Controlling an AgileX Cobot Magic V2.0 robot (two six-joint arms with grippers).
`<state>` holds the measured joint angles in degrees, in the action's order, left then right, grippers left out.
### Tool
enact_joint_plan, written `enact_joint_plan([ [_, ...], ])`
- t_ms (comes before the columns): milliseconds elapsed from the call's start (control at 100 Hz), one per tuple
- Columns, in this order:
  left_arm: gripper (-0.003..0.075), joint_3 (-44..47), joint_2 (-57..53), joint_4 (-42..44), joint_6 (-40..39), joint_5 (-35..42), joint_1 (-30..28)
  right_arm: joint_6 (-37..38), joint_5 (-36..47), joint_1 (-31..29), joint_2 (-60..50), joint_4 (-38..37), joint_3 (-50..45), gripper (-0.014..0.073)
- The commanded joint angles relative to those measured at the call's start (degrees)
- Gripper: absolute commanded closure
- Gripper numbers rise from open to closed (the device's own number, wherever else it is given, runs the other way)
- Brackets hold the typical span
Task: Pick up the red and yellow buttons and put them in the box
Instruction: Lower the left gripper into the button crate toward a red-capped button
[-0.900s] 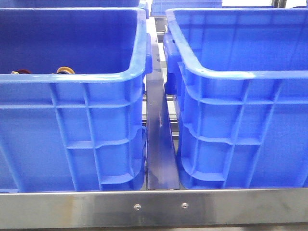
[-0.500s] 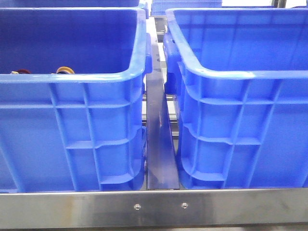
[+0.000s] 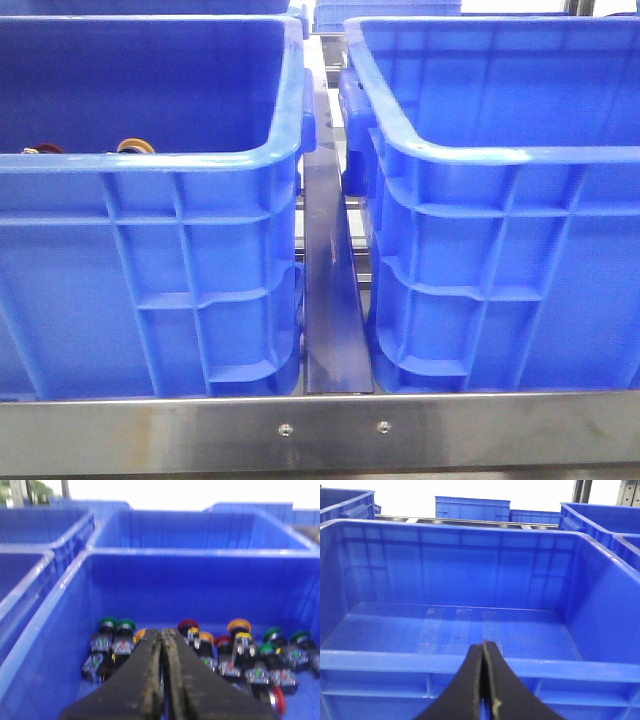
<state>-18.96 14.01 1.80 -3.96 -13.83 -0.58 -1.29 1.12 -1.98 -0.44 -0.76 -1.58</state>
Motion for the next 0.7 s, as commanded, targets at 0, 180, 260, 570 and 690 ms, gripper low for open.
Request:
enact_joint_plan([
  [0, 0.0741, -5.5, 6.36, 0.11, -0.66, 0.68, 0.33, 0.0, 4.67, -0.22, -1.33, -0.06, -0.3, 0.0696],
  [180, 0.074, -11.47, 18.98, 0.11, -0.66, -0.17, 0.33, 0.0, 4.67, -0.22, -1.33, -0.06, -0.3, 0.0696],
  [260, 0.073, -14.65, 24.28, 0.11, -0.66, -1.32, 0.33, 0.0, 4.67, -0.22, -1.33, -0.06, -0.3, 0.0696],
  [570, 0.0216, -28.38, 42.14, -0.5, 0.31, -9.31, 0.57, 0.0, 4.67, -0.22, -1.33, -0.06, -0.3, 0.0696],
  [690, 0.0201, -34.36, 48.63, -0.5, 1.17, -15.1, 2.45, 0.0, 4.67, -0.22, -1.33, -0.06, -0.3, 0.0696],
])
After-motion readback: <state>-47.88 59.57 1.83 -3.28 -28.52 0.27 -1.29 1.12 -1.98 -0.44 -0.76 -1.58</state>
